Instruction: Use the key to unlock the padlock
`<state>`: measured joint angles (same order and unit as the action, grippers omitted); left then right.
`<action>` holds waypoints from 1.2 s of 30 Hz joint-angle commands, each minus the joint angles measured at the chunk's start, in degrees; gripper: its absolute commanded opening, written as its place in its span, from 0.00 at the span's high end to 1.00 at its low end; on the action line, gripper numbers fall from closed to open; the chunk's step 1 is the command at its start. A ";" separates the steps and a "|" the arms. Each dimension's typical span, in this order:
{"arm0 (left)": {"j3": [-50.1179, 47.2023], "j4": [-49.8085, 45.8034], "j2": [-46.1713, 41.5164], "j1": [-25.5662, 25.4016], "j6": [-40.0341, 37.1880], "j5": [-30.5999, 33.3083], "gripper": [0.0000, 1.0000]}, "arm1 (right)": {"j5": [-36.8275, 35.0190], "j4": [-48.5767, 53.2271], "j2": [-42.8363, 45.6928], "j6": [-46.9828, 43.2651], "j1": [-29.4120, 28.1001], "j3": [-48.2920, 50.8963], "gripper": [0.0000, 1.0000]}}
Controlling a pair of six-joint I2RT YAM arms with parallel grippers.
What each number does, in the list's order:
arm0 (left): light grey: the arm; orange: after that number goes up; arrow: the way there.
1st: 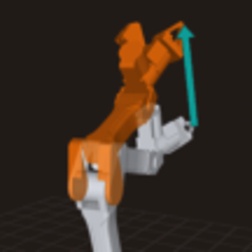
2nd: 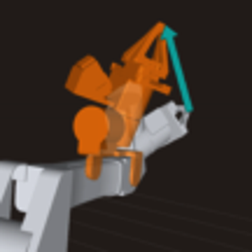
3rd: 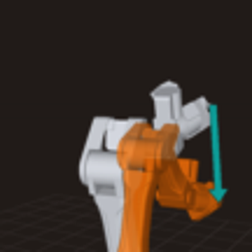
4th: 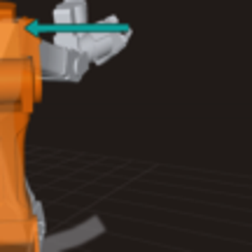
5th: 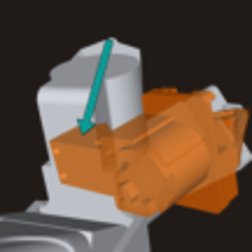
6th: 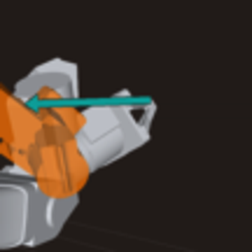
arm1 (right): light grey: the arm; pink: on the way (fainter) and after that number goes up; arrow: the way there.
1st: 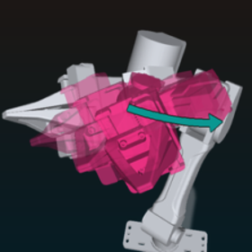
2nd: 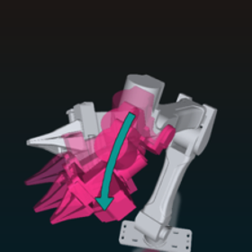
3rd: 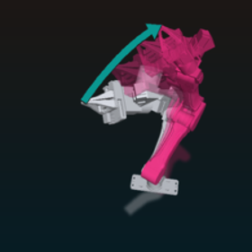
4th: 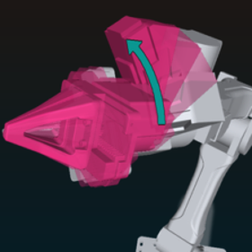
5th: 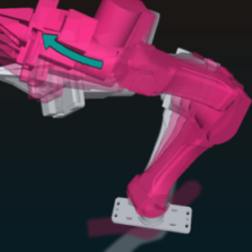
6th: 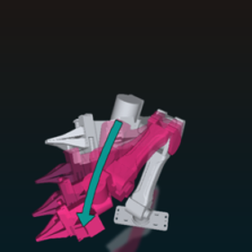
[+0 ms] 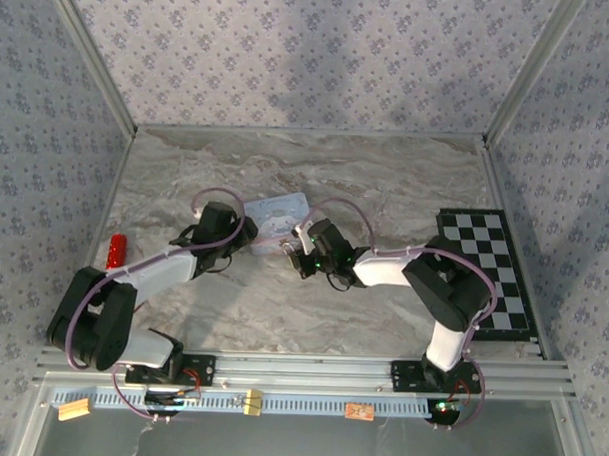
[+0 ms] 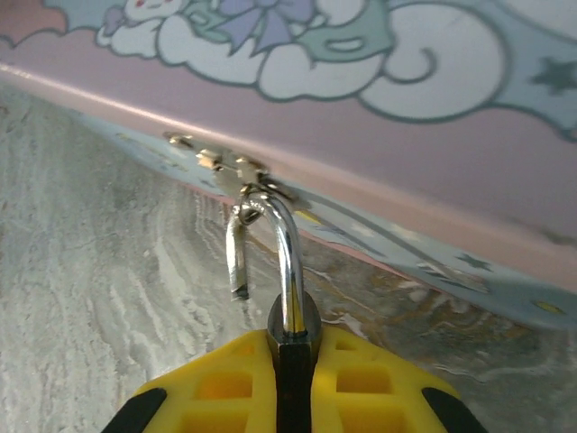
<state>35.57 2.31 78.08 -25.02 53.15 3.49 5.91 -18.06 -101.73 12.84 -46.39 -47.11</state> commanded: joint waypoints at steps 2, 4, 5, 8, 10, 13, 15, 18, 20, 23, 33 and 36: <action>-2.53 -9.32 -0.07 -1.12 0.87 3.62 0.33 | -6.98 2.61 1.82 2.18 -0.79 -0.79 1.00; -2.38 -9.23 -0.12 -1.46 1.17 3.73 0.34 | -8.86 4.99 1.46 1.94 -1.25 -1.89 1.00; -2.22 -9.25 -0.02 -1.68 1.26 3.78 0.33 | -9.58 5.46 1.43 1.80 -1.55 -2.23 1.00; -1.83 -9.34 -0.15 -2.52 2.01 4.12 0.33 | -11.04 5.73 1.69 2.72 -1.82 -2.32 1.00; -1.65 -9.02 -0.36 -3.27 2.87 4.17 0.33 | -10.75 5.78 1.89 4.55 -1.59 -2.60 1.00; -1.43 -8.58 -0.78 -4.72 4.31 4.66 0.33 | -10.72 5.08 1.98 8.08 -1.38 -2.87 1.00; -1.71 -7.69 -1.24 -5.66 5.39 4.95 0.33 | -10.92 3.85 1.72 10.22 -1.48 -2.66 1.00; -2.17 -6.62 -2.21 -7.42 6.61 5.48 0.33 | -11.10 0.08 1.54 13.20 -1.45 -1.14 1.00; -1.89 -6.96 -2.62 -8.63 7.13 6.20 0.33 | -10.91 -1.11 1.08 14.54 -1.27 -0.88 1.00; -1.80 -7.40 -2.69 -9.56 7.40 6.76 0.32 | -10.15 -1.71 0.33 15.85 -1.11 -1.29 1.00; -1.34 -6.11 -1.53 -11.36 7.81 6.80 0.32 | -7.20 -9.83 -1.01 23.36 0.91 1.98 1.00; -0.56 -6.17 -1.04 -12.53 7.85 7.35 0.32 | -8.34 -10.45 -1.14 24.16 0.88 1.92 1.00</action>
<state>34.76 -0.19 75.90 -36.23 60.77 11.14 -1.69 -23.92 -102.54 34.00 -45.82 -45.32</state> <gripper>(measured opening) 0.679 0.109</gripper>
